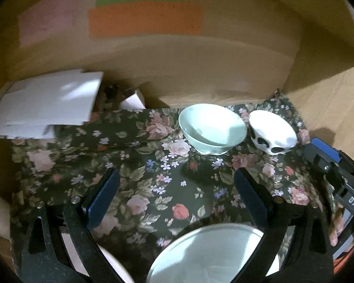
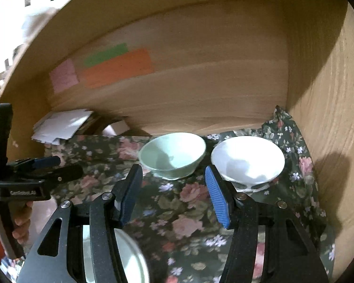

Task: Organize plates and bowls
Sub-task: 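Move both grippers to the small mint green bowl rim and close them, then lift the small mint green bowl with both grippers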

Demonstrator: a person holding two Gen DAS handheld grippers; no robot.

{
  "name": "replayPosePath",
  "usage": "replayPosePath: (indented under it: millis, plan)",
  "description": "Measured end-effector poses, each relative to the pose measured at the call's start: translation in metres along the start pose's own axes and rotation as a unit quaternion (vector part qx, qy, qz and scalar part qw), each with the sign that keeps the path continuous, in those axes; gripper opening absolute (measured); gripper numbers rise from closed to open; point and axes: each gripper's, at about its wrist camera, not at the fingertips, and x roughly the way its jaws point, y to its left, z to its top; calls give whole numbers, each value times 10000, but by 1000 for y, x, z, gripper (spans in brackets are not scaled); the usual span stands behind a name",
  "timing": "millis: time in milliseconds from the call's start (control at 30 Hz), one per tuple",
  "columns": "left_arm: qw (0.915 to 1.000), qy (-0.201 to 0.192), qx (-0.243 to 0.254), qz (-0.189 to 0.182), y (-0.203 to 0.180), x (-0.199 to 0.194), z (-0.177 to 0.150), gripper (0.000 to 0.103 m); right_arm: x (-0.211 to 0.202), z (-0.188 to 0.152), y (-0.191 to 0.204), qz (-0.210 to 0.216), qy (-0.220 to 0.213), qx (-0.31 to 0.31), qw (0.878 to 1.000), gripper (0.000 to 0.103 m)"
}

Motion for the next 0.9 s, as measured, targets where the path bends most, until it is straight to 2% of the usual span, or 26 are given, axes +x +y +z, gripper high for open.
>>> replayPosePath:
  millis: [267,433,533,833,900]
  plan:
    - [9990,362,-75,261,-9,59,27,98,40,11,-16,-20,463,-5,9989,52]
    - [9977,569,-124,335,-12,94,41,90,56,11,-20,-27,622,-53,9980,52]
    - [9968,721,-129,304,-13,113,45,82,65,10,-23,23,755,-11,9971,52]
    - [9916,1212,-386,-237,-15,149,48,50,79,9,-21,48,897,-95,9959,52]
    - [9904,1276,-408,-352,-18,153,48,37,82,9,-21,52,915,-94,9958,52]
